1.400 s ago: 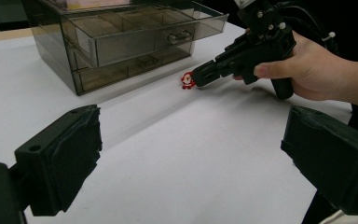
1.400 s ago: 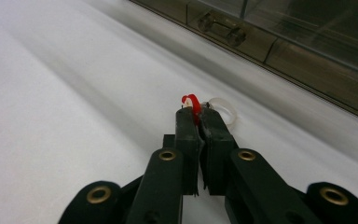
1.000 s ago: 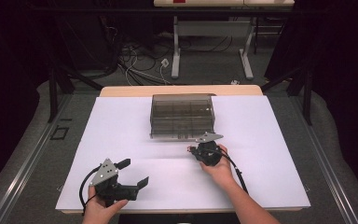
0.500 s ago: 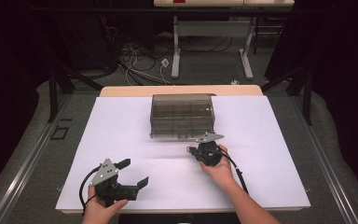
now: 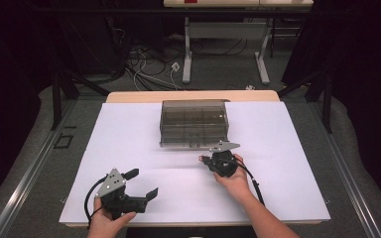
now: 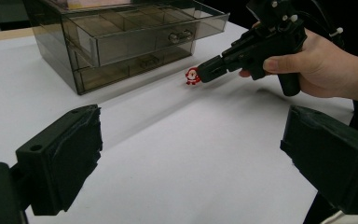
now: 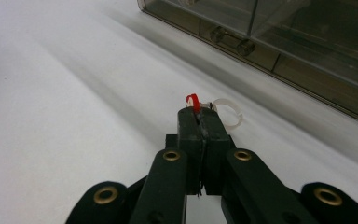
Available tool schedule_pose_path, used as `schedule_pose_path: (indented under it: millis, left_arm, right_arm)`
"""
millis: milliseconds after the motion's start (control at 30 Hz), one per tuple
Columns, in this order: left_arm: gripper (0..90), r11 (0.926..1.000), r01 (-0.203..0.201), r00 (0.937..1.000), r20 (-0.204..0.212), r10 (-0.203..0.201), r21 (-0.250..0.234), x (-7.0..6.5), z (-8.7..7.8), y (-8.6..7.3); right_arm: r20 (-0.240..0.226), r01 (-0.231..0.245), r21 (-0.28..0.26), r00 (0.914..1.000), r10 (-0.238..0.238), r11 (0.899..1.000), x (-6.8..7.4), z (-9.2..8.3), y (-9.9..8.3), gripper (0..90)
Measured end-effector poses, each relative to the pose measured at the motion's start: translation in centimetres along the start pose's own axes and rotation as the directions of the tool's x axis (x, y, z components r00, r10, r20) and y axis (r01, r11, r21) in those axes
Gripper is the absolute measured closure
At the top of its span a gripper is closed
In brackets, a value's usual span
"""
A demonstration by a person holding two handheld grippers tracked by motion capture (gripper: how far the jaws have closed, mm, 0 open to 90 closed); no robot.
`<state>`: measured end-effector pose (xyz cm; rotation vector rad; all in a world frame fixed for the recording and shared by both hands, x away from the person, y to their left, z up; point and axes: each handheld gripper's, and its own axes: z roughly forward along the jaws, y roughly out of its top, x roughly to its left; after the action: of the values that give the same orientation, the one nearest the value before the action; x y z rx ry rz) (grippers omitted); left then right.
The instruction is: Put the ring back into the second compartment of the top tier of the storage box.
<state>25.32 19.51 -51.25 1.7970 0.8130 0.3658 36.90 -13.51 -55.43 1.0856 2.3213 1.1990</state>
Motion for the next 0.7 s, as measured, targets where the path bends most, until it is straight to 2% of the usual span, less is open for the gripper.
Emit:
schedule_pose_path:
  millis: [333, 467, 667, 700]
  left_arm:
    - [5.1, 1.0, 0.0, 1.0, 0.001, 0.0, -0.001, 0.0, 0.0, 0.0]
    - [5.1, 1.0, 0.0, 1.0, 0.0, 0.0, -0.001, 0.0, 0.0, 0.0]
    - [5.1, 1.0, 0.001, 1.0, 0.001, -0.001, -0.002, 0.0, 0.0, 0.0]
    - [5.1, 1.0, 0.001, 1.0, 0.001, -0.001, -0.002, 0.0, 0.0, 0.0]
  right_arm:
    - [-0.006, 0.008, -0.012, 0.9999, -0.008, 1.0, 0.3, -0.6, 0.2, 89.7]
    - [-0.011, 0.019, 0.003, 0.9998, -0.019, 1.0, 0.4, -1.0, 0.3, 89.7]
    - [-0.014, 0.032, -0.03, 0.9994, -0.033, 0.999, 0.7, -1.3, 0.2, 89.7]
    - [-0.018, 0.04, -0.009, 0.9991, -0.04, 0.999, 0.8, -1.6, 0.3, 89.7]
